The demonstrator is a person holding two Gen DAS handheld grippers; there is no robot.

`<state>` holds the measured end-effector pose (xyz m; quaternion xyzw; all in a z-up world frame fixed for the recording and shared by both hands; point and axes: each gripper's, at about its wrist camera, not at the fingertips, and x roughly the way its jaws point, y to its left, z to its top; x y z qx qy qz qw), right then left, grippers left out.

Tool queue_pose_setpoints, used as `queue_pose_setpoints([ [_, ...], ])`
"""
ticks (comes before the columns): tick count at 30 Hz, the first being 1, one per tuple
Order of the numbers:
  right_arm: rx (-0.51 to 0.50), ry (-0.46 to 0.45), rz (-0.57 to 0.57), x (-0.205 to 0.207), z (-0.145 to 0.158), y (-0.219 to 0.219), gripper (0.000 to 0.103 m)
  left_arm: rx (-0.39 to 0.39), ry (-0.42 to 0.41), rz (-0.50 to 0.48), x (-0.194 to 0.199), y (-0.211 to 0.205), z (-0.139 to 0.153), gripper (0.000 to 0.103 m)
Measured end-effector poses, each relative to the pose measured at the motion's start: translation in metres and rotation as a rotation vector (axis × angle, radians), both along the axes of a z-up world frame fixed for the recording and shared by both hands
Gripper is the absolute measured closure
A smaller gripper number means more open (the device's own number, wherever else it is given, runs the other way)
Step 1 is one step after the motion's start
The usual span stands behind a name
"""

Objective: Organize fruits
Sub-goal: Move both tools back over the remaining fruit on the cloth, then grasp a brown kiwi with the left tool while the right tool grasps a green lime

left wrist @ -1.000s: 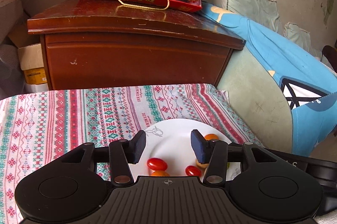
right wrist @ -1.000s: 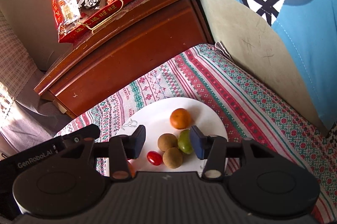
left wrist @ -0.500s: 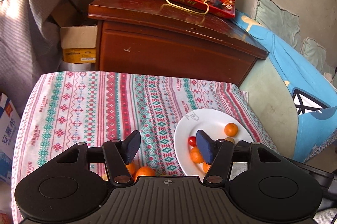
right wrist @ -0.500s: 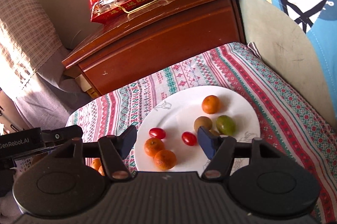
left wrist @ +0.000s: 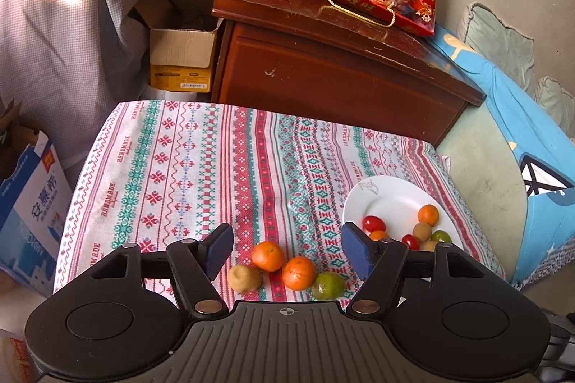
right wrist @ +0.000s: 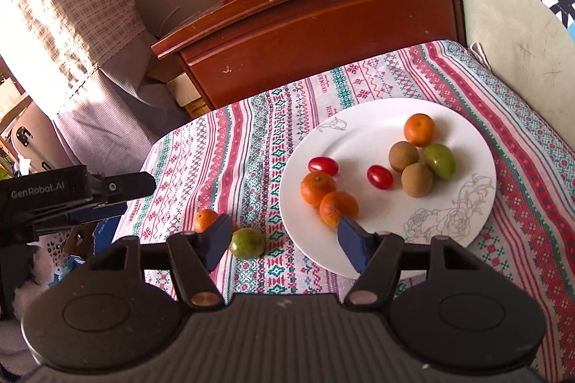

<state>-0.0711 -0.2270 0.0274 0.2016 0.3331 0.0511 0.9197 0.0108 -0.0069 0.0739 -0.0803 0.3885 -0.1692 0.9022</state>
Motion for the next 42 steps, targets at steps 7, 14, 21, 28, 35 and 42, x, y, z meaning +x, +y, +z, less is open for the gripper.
queue_pose_setpoints([
  [7,-0.004,0.011,0.055,0.004,-0.008,0.014,0.037,0.051,0.036,0.021,-0.002,0.007,-0.015,0.036],
  [14,-0.059,-0.023,0.144,0.01,-0.018,0.038,0.037,0.112,0.083,0.043,0.001,0.014,-0.029,0.036],
  [21,-0.14,-0.038,0.186,0.021,-0.03,0.052,0.049,0.119,0.145,0.064,0.007,0.021,-0.043,0.036],
  [28,-0.151,-0.028,0.182,0.031,-0.04,0.053,0.058,0.104,0.149,0.037,0.008,0.016,-0.049,0.037],
  [35,-0.148,-0.029,0.183,0.037,-0.045,0.054,0.071,0.122,0.141,0.014,0.008,0.012,-0.056,0.038],
  [42,-0.149,-0.023,0.189,0.031,-0.044,0.051,0.071,0.129,0.11,-0.006,0.009,0.006,-0.058,0.041],
])
